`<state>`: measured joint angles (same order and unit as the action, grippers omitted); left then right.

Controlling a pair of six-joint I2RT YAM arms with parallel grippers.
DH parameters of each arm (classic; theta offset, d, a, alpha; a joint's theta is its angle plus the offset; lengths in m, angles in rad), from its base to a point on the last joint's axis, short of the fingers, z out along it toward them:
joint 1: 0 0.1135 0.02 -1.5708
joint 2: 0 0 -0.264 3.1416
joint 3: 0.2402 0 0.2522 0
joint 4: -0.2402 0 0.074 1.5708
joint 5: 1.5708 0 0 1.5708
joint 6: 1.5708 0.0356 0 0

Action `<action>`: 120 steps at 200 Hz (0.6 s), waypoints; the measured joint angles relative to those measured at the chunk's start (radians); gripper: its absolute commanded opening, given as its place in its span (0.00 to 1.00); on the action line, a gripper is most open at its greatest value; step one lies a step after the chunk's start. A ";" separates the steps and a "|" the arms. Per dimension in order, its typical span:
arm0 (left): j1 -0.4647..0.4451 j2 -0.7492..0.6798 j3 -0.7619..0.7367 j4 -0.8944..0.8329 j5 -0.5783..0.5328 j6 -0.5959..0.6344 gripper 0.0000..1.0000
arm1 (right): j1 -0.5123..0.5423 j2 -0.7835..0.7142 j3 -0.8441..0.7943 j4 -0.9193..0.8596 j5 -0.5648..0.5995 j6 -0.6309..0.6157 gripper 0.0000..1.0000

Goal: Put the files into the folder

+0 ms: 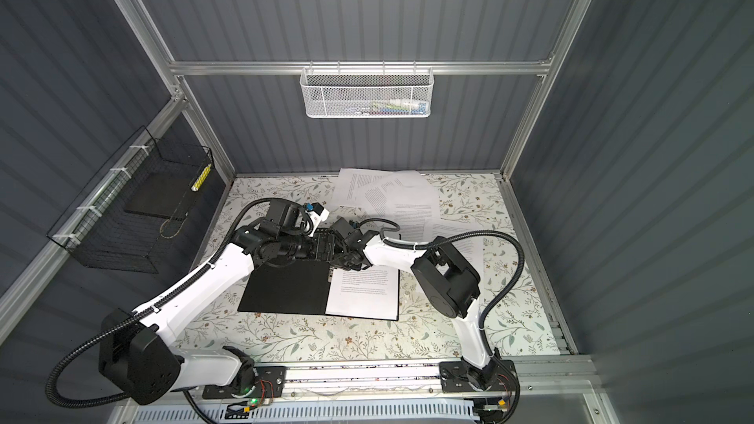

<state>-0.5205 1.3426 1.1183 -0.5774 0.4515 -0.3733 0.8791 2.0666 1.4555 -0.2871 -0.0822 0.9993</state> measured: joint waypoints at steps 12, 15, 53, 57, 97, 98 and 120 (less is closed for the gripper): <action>0.004 -0.003 -0.001 -0.006 -0.010 0.000 1.00 | 0.001 0.013 0.014 -0.002 0.000 0.004 0.15; 0.005 -0.003 -0.001 -0.006 -0.011 0.000 1.00 | 0.002 0.016 0.018 -0.003 0.000 0.007 0.15; 0.005 -0.004 -0.002 -0.017 -0.018 0.000 1.00 | 0.004 0.026 0.023 -0.006 0.003 0.011 0.34; 0.005 -0.005 -0.002 -0.017 -0.018 0.000 1.00 | 0.004 0.026 0.023 -0.006 0.003 0.014 0.36; 0.007 -0.017 -0.008 -0.021 -0.014 -0.003 1.00 | 0.009 0.025 0.024 0.004 0.005 0.009 0.51; 0.007 -0.018 -0.008 -0.020 -0.014 -0.004 1.00 | 0.009 0.025 0.024 0.004 0.005 0.007 0.51; 0.016 -0.030 -0.016 -0.014 0.007 -0.005 1.00 | 0.014 0.019 0.024 0.015 0.007 0.000 0.55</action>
<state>-0.5049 1.3125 1.1019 -0.5911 0.4583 -0.3782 0.8936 2.0853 1.4792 -0.2722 -0.0753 0.9989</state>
